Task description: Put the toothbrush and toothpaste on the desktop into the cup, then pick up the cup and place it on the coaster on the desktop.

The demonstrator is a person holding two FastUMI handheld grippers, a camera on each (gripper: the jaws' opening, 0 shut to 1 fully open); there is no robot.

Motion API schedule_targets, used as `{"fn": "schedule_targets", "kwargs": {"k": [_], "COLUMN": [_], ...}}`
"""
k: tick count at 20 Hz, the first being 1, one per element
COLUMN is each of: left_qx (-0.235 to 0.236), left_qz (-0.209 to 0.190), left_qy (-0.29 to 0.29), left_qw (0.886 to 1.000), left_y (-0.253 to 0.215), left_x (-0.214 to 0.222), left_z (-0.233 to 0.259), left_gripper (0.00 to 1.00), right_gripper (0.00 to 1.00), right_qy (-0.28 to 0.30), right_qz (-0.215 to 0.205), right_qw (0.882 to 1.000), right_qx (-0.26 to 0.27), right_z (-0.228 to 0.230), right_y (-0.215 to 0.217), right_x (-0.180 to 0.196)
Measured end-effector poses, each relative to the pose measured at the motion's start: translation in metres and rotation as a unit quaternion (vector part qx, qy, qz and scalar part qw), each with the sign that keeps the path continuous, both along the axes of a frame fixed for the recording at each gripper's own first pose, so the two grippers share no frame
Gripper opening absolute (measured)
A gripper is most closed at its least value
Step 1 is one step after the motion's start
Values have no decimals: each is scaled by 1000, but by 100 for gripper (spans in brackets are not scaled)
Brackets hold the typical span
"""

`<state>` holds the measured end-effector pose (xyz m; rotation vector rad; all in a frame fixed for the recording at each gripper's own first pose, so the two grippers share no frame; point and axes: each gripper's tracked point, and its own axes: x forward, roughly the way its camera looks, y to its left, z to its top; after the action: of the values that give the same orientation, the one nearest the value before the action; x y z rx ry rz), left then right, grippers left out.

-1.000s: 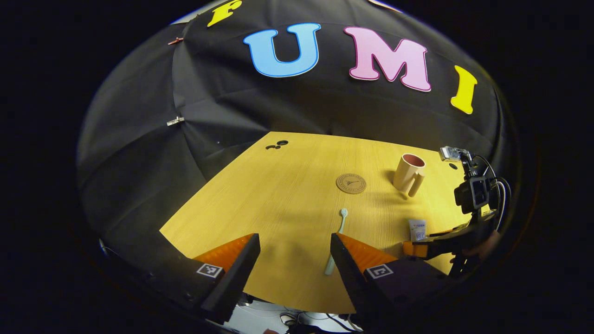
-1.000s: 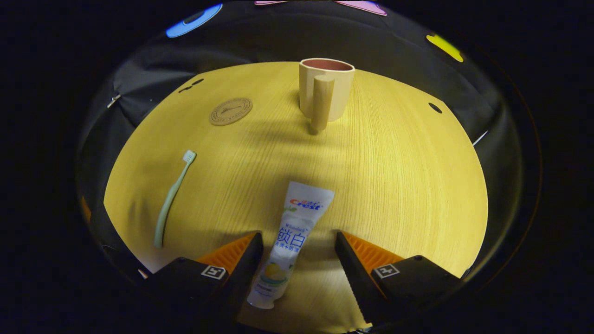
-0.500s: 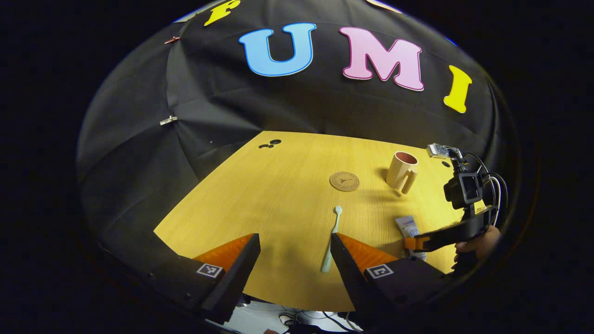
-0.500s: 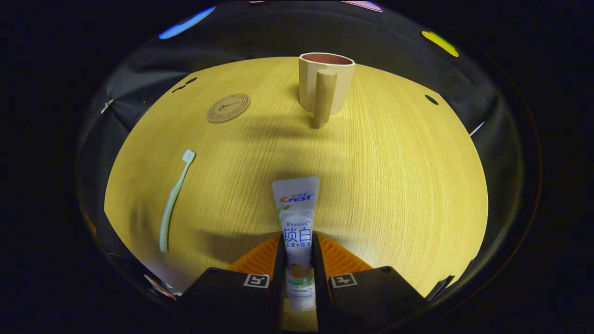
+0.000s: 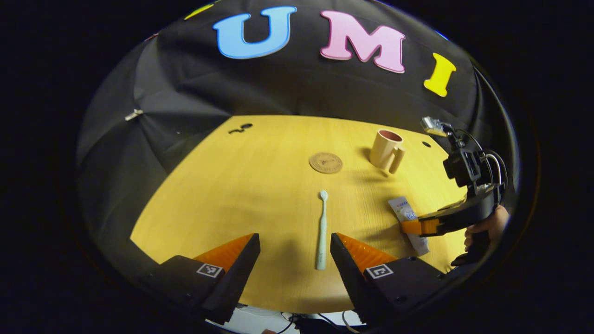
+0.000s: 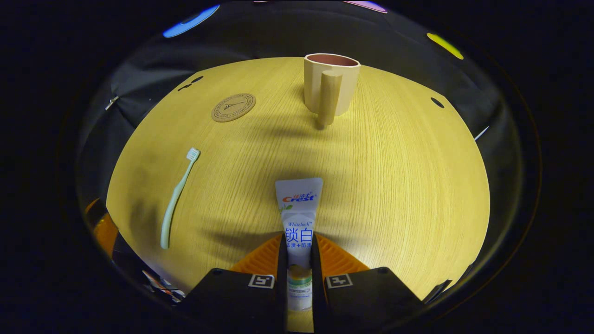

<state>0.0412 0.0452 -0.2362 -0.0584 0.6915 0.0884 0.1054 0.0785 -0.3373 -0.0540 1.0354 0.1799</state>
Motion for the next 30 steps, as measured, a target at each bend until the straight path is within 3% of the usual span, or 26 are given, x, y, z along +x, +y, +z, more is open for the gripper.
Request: {"fn": "schedule_targets", "kwargs": {"k": [1,3,8,11,12,13,15,16,21,23,30], "left_qx": [6,8,-56,-47,-38,-30,3,13,15,24,28], "left_qz": [-14,-33,-29,-23,-27,-34,-49,-65,-78,-79,-84], "left_qy": [19,46,98,120,119,125,146,157,176,181,184], "left_qw": [1000,998,993,991,992,991,988,985,981,980,979], "left_y": [-1,-4,-21,-25,-25,-28,-27,-30,-46,-46,-56], "left_x": [6,20,43,51,55,57,57,57,60,60,57], "left_z": [-13,-34,-60,-69,-70,-71,-74,-74,-74,-76,-74], "left_gripper": [96,93,88,75,82,71,68,72,26,17,7], "right_gripper": [25,25,25,25,25,25,25,25,25,25,25], "right_qy": [1,1,-5,-9,-9,-8,-2,-1,5,2,-15], "right_qz": [5,9,-13,-17,-19,-20,-20,-21,-19,-23,-28], "right_qw": [1000,1000,1000,1000,1000,999,999,999,999,999,999], "right_qx": [2,2,19,18,21,25,30,32,43,45,42], "right_z": [0,0,6,8,7,7,5,4,4,6,19], "right_y": [0,-4,-27,-41,-44,-46,-49,-50,-55,-60,-77], "right_x": [0,-2,0,0,-1,-2,-5,-6,-12,-11,1]}}
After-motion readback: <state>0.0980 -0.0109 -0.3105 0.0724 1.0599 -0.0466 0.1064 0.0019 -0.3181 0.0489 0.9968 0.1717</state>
